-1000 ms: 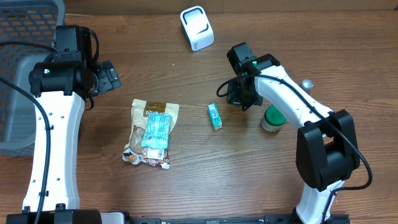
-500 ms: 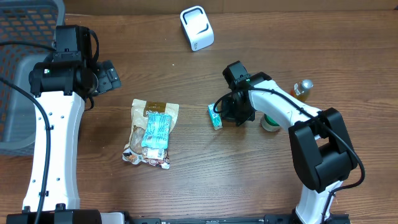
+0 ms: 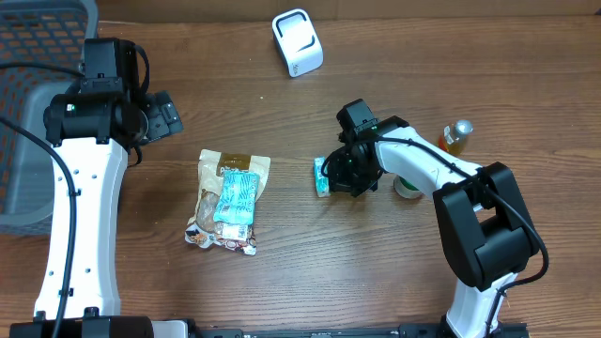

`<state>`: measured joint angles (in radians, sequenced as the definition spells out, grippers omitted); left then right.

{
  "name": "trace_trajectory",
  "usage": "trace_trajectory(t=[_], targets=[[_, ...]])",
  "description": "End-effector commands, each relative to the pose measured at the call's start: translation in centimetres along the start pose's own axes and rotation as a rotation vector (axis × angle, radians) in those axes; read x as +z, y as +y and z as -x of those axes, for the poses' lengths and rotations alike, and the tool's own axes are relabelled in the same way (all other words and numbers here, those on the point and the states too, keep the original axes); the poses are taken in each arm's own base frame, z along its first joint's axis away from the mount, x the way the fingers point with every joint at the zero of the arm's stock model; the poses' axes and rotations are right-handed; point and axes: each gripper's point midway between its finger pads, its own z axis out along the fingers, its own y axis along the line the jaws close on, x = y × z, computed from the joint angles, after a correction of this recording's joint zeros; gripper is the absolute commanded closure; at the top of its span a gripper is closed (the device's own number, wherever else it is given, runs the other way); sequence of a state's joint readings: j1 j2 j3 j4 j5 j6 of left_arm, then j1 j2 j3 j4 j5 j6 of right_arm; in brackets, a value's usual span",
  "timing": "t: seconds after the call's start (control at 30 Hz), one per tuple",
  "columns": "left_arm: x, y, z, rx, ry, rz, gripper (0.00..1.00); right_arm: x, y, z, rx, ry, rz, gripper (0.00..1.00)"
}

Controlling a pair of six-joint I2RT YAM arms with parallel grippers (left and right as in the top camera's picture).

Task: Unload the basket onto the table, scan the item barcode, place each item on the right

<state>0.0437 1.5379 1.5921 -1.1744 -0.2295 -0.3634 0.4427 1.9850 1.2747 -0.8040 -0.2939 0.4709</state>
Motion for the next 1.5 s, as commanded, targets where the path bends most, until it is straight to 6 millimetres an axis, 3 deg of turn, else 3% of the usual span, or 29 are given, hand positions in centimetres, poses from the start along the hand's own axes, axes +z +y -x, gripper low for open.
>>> trace_trajectory(t=[0.0,0.13,0.4,0.53,0.73,0.9,1.13,1.47], targets=[[-0.4,0.2,0.5,0.006,-0.021,0.007,0.0,-0.4,1.4,-0.7,-0.032,0.001,0.031,0.9],[-0.4,0.2,0.5,0.006,-0.021,0.007,0.0,0.2,3.1,-1.7,-0.087,0.005,0.035,0.82],[-0.4,0.2,0.5,0.006,-0.021,0.007,0.01,0.8,5.5,-2.4,-0.163,-0.017,0.061,0.82],[-0.4,0.2,0.5,0.007,-0.021,0.007,0.0,0.9,5.1,-2.5,-0.15,-0.018,0.038,0.82],[-0.4,0.2,0.5,0.006,-0.021,0.007,0.01,0.8,2.4,-2.4,-0.011,-0.043,-0.101,0.82],[-0.4,0.2,0.5,0.006,-0.021,0.007,0.0,0.7,2.4,-1.4,-0.01,-0.087,-0.107,0.83],[-0.4,0.2,0.5,0.006,-0.021,0.007,0.01,0.5,2.2,-0.6,0.04,-0.125,-0.114,0.96],[-0.4,0.2,0.5,0.006,-0.021,0.007,0.01,-1.4,4.0,0.3,0.034,-0.134,-0.085,0.96]])
